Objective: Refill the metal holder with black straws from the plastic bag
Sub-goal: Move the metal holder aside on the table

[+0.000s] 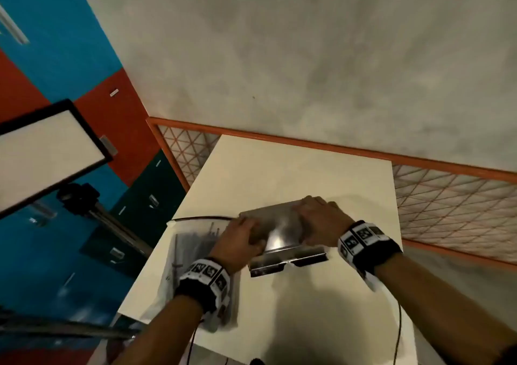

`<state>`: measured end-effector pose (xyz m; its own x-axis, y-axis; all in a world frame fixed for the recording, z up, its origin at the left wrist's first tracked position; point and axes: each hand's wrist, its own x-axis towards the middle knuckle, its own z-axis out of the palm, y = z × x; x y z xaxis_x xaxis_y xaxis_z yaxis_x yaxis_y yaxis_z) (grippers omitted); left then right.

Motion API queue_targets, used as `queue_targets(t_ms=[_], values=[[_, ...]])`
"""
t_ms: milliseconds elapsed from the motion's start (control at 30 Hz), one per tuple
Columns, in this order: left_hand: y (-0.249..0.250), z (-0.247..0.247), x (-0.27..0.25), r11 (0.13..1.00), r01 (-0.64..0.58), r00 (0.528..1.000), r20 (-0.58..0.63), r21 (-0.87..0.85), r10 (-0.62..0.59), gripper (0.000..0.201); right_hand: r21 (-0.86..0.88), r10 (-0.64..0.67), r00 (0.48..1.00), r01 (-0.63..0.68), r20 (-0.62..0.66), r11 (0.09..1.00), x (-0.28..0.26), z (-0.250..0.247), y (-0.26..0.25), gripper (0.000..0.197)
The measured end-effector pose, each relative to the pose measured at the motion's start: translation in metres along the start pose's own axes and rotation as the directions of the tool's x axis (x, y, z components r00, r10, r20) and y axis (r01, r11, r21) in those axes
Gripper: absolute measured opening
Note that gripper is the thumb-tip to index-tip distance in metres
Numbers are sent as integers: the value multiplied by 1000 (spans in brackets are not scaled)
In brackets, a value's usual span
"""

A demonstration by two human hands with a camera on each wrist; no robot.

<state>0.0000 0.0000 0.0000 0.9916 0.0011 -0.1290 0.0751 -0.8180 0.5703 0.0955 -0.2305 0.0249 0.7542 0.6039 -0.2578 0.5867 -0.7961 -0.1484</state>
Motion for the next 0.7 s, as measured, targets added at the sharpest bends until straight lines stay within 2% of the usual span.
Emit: queue_targets(t_ms=[33,100,200,400,700], values=[[2,1,13,997,-28,1000,8,74,27,66,-22,-20,1000,20,23,1000,7,1,-1,88],[8,2,29,978,-4,998,67,210,-10,95,-96,-12,996,20,84,995,18,1,-5,103],[12,13,43,946,27,986,148,324,-79,116,-176,-43,988,69,148,982,29,5,-10,114],[1,26,49,893,-16,957,265,449,-116,122,-237,-63,978,111,200,965,39,4,-13,124],[-2,27,53,890,-52,973,225,454,-58,119,-239,-60,979,106,193,965,42,5,-15,123]])
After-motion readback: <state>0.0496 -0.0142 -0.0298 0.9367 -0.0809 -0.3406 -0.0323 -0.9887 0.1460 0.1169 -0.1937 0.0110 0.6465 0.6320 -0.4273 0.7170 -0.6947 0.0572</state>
